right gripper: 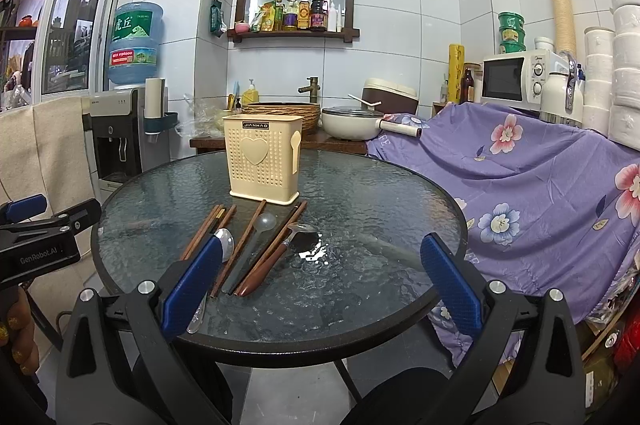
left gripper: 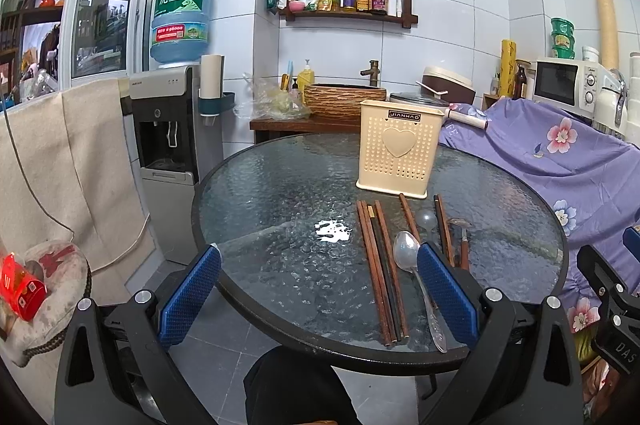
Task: Organize utensils
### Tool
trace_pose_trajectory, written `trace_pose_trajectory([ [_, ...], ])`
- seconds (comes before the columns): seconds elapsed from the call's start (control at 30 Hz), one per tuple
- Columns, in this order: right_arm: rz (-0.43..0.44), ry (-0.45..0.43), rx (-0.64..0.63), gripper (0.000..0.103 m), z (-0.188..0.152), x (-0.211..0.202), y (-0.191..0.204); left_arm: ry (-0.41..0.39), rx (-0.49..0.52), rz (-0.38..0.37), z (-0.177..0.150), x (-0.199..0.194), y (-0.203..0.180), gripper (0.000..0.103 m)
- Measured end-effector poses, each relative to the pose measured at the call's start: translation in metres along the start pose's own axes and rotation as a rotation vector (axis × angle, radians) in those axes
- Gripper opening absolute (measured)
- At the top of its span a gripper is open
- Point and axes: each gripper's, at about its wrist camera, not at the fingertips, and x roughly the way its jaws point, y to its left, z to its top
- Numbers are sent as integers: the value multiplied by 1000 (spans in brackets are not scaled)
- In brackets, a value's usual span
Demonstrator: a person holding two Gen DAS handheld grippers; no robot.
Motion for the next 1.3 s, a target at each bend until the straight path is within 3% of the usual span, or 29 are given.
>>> trace_pose_trajectory([
  [1.3, 0, 0, -1, 98, 3, -1, -2, 1, 1, 1, -1, 0, 1, 97],
])
